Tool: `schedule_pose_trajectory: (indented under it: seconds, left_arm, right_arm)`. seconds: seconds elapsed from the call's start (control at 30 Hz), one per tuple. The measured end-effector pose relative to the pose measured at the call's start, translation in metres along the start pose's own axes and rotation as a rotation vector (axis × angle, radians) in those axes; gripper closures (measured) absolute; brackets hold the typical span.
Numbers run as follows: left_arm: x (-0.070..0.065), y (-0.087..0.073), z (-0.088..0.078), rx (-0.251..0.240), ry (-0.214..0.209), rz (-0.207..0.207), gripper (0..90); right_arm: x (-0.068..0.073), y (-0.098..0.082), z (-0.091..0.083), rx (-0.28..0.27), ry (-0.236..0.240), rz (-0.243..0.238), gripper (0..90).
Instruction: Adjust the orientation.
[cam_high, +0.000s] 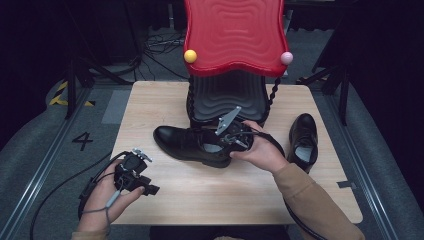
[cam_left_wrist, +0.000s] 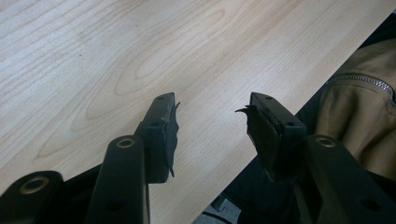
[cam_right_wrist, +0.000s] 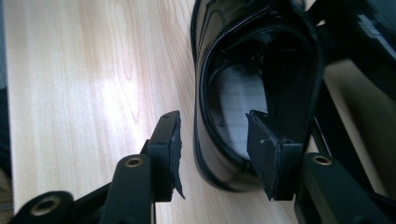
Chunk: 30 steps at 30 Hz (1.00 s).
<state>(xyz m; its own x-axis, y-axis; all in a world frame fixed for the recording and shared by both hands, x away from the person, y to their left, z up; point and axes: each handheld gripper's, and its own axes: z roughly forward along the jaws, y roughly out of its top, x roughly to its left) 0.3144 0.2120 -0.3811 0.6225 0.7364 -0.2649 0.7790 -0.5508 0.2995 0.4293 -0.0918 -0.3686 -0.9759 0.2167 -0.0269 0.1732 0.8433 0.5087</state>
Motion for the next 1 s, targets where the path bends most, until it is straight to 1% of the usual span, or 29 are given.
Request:
schedule_pose_trajectory:
  seconds: [0.03,0.1,0.2,0.3,0.33,0.4,0.43,0.47,0.53,0.57,0.63,0.67,0.73,0.77,0.83,0.87,0.93,0.97,1.0]
  left_arm:
    - [0.0,0.0,0.0,0.0,0.0,0.0,53.0]
    - [0.001,-0.001,0.0,0.001,0.0,0.001,53.0]
    - [0.001,-0.002,0.0,-0.003,-0.001,-0.006,53.0]
    - [0.001,-0.002,-0.001,-0.002,-0.001,-0.004,52.9]
    - [0.001,-0.002,-0.001,-0.003,0.001,-0.004,52.8]
    - [0.001,-0.003,-0.001,-0.004,0.001,-0.004,52.8]
    - [0.001,-0.003,-0.001,-0.004,0.001,-0.004,52.8]
    - [0.001,-0.003,-0.001,-0.006,0.003,-0.003,52.8]
    - [0.002,-0.003,-0.001,-0.007,0.003,-0.005,53.0]
    - [0.002,-0.003,-0.001,-0.006,0.003,-0.005,53.1]
    - [0.002,-0.002,-0.001,-0.005,0.001,-0.004,53.1]
    - [0.001,-0.002,0.0,-0.006,0.0,-0.004,53.1]
    - [0.001,-0.001,0.0,-0.007,0.0,0.001,53.2]
    - [0.001,0.0,-0.001,-0.009,0.002,0.001,53.2]
    - [0.001,0.001,-0.001,-0.011,0.0,0.006,53.3]
    - [0.001,0.002,-0.001,-0.011,0.003,0.01,53.3]
    - [0.0,0.004,0.0,-0.008,0.001,0.01,53.3]
    - [0.0,0.004,0.0,-0.008,0.001,0.01,53.4]
    - [0.0,0.006,0.001,-0.006,-0.003,0.013,53.4]
  right_arm:
    - [0.0,0.0,0.0,0.0,0.0,0.0,55.7]
    - [-0.003,0.007,0.013,0.051,0.015,-0.007,55.8]
    - [-0.004,0.012,0.028,0.101,0.027,-0.017,56.7]
    - [-0.004,0.015,0.043,0.14,0.06,-0.015,60.5]
    - [-0.004,0.016,0.049,0.163,0.062,-0.013,65.3]
    - [-0.002,0.017,0.058,0.184,0.077,-0.026,79.9]
    - [-0.002,0.017,0.058,0.184,0.077,-0.026,79.9]
    - [0.0,0.017,0.06,0.186,0.053,-0.039,82.5]
    - [0.002,0.017,0.06,0.184,0.055,-0.034,83.7]
    - [0.003,0.017,0.059,0.174,0.047,-0.04,84.1]
    - [0.007,0.018,0.056,0.154,0.05,-0.034,84.5]
    - [0.009,0.018,0.055,0.148,0.041,-0.039,84.6]
    - [0.016,0.018,0.051,0.137,0.031,-0.04,84.7]
    - [0.019,0.017,0.048,0.122,0.033,-0.04,84.8]
    - [0.024,0.014,0.043,0.111,0.038,-0.032,84.8]
    - [0.027,0.011,0.039,0.096,0.041,-0.023,84.8]
    - [0.033,0.002,0.028,0.064,0.065,0.006,84.8]
    - [0.036,-0.002,0.023,0.056,0.069,0.015,84.8]
    - [0.036,-0.002,0.023,0.056,0.069,0.015,84.8]
